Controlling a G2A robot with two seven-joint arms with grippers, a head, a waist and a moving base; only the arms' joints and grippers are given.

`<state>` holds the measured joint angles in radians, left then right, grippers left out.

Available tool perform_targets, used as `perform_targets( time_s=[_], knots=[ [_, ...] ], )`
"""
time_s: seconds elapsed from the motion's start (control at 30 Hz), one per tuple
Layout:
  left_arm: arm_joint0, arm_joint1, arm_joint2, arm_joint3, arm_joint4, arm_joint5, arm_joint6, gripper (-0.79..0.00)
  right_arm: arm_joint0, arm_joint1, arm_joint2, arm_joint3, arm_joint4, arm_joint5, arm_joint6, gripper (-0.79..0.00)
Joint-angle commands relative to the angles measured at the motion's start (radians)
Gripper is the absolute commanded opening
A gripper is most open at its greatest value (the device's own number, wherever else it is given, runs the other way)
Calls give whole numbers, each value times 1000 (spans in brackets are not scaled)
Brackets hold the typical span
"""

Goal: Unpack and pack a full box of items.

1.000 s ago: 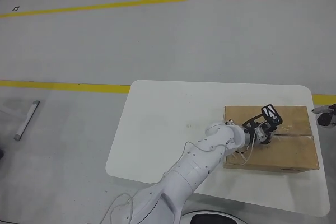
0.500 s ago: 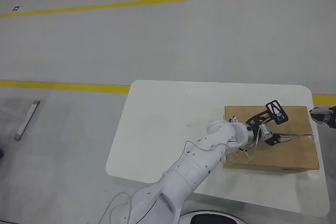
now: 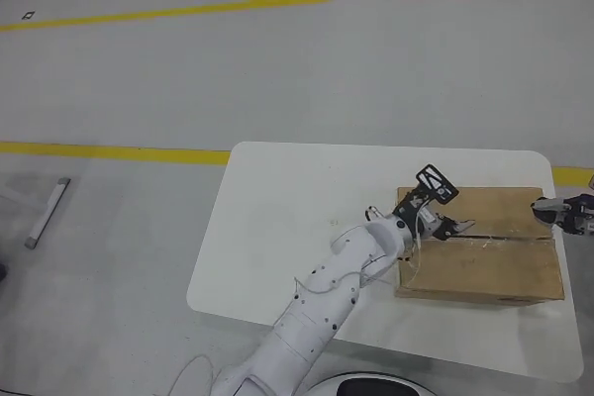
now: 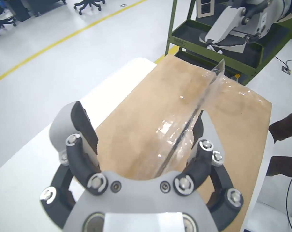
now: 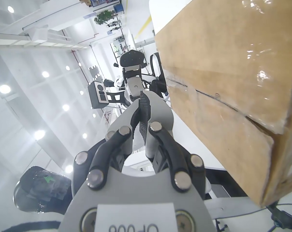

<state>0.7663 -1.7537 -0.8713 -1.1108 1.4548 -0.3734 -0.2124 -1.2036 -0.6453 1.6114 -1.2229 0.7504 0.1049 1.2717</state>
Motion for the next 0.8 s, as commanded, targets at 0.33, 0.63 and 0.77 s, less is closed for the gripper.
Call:
perform_targets(
  time_s=[0.33,0.63,0.77],
  knots=[
    [273,82,-157,-459,135,-24,-230,0,14,-4,-17,-18,-69,-70,31,-785],
    [343,107,-217,-591,187,2,-289,0,31,-9,-67,-25,-172,-92,12,-785],
    [347,109,-220,-597,185,0,-291,0,46,-13,-103,-21,-234,-96,-3,-785]
  ],
)
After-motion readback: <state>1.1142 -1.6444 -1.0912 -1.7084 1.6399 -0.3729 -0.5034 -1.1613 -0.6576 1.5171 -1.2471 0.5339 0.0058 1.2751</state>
